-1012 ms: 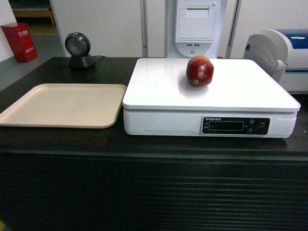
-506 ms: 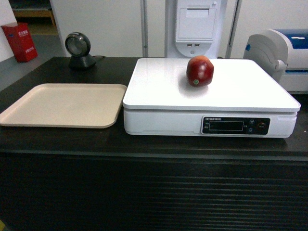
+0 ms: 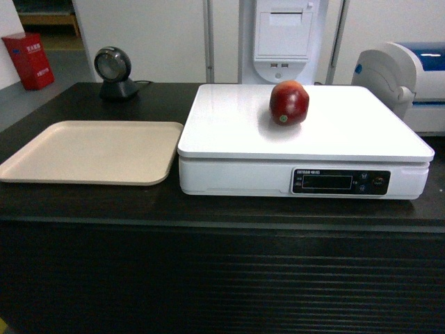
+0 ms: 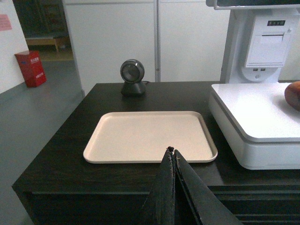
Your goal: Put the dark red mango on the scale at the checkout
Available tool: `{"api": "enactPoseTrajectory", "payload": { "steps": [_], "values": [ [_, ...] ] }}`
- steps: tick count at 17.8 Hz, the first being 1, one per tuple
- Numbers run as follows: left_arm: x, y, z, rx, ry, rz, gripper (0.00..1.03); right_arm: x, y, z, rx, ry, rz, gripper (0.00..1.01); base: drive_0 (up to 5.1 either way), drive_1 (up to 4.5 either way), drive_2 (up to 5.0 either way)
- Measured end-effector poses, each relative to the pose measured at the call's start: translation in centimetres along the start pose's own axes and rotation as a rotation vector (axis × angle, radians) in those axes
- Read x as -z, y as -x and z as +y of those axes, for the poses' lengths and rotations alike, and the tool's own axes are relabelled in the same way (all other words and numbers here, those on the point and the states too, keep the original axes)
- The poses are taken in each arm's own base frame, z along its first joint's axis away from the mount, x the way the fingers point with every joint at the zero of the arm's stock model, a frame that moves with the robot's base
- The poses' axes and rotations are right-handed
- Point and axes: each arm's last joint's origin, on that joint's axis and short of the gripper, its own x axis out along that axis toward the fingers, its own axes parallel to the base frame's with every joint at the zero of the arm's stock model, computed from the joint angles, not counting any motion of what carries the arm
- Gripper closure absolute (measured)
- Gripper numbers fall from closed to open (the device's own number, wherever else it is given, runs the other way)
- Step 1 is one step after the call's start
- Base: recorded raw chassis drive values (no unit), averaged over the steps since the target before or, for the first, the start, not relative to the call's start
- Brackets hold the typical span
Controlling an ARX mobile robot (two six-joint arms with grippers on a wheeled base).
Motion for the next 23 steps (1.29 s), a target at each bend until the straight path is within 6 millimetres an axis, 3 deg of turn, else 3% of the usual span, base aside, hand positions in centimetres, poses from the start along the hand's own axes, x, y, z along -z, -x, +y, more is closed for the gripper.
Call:
{"api": "enactPoseTrajectory", "payload": {
  "steps": [2, 23],
  "values": [
    [0.8, 0.6, 0.0, 0.001, 0.0, 0.054, 1.01, 0.0, 0.0, 0.0, 0.0, 0.0, 0.0, 0.03, 0.0, 0.0, 0.0],
    [-0.1, 3.8, 0.0, 0.001, 0.0, 0.011, 1.01, 0.0, 0.0, 0.0, 0.0, 0.0, 0.0, 0.03, 0.0, 0.0, 0.0]
  ]
}}
